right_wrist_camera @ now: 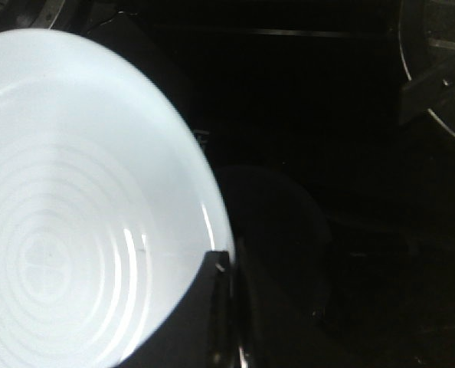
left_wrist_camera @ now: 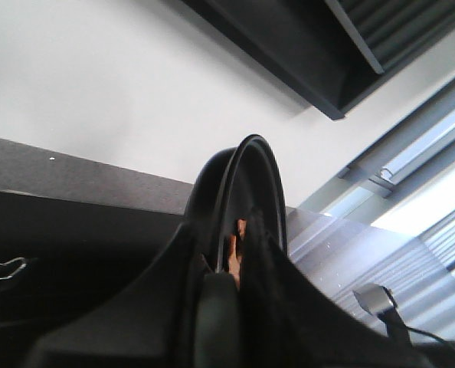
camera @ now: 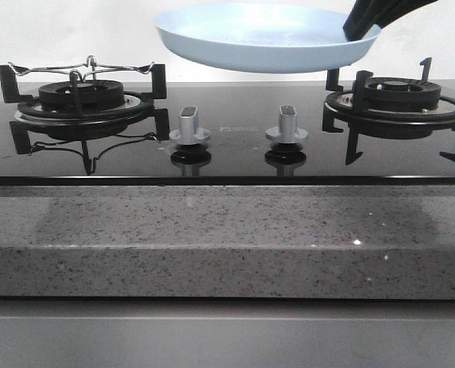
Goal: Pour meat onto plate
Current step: 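Lift the pan with the left gripper and tip the meat onto the held plate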
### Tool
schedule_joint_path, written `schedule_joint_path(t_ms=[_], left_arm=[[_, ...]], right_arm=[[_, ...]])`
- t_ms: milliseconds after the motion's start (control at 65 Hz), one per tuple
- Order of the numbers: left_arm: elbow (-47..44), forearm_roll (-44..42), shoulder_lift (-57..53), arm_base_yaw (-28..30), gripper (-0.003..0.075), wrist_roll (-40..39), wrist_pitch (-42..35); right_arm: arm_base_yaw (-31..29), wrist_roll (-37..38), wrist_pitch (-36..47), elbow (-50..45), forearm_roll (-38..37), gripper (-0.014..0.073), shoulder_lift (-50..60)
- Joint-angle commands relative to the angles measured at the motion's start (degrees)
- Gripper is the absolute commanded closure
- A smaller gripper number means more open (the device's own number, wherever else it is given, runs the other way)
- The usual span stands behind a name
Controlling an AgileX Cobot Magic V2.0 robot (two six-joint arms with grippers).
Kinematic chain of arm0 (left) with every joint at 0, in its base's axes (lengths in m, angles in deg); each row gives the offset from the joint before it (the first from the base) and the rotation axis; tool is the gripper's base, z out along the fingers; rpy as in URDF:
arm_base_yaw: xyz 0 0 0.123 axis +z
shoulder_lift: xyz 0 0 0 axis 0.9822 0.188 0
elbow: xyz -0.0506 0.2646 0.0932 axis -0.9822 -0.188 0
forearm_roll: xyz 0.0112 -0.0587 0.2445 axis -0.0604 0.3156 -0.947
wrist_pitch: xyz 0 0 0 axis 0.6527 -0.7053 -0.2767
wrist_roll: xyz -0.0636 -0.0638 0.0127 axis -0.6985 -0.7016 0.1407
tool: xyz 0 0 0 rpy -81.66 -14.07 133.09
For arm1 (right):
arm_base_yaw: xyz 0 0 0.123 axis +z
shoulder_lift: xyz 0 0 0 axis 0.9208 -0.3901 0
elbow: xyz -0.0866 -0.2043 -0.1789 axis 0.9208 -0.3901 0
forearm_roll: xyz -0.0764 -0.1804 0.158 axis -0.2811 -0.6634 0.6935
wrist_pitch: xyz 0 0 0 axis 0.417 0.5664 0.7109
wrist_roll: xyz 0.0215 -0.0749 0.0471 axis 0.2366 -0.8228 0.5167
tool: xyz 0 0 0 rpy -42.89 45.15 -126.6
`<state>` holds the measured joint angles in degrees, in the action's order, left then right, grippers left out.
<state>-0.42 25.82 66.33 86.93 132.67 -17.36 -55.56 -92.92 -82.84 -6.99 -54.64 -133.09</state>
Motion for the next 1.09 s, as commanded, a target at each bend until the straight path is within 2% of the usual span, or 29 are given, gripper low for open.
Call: schedule_joint_path(t_ms=[0, 277, 539, 924, 1077], left_arm=[[1.7, 3.5, -3.6, -3.0, 0.0741, 0.8, -2.9], [1.7, -6.5, -4.6, -14.6, 0.0741, 2.5, -13.3], [1.7, -8.8, -4.6, -23.2, 0.0741, 12.9, -20.2], [1.7, -10.6, -4.3, -28.8, 0.0741, 31.6, -21.7], [1.7, -11.1, -4.3, -29.0, 0.0741, 39.2, -21.7]], right_arm=[[-0.1, -0.4, 2.1, 1.7, 1.9, 0.0664, 2.5], [-0.1, -0.4, 2.1, 1.7, 1.9, 0.0664, 2.5], [-0.1, -0.4, 2.1, 1.7, 1.9, 0.0664, 2.5], [-0.1, -0.4, 2.1, 1.7, 1.9, 0.0664, 2.5], [-0.1, -0.4, 2.1, 1.7, 1.9, 0.0664, 2.5]])
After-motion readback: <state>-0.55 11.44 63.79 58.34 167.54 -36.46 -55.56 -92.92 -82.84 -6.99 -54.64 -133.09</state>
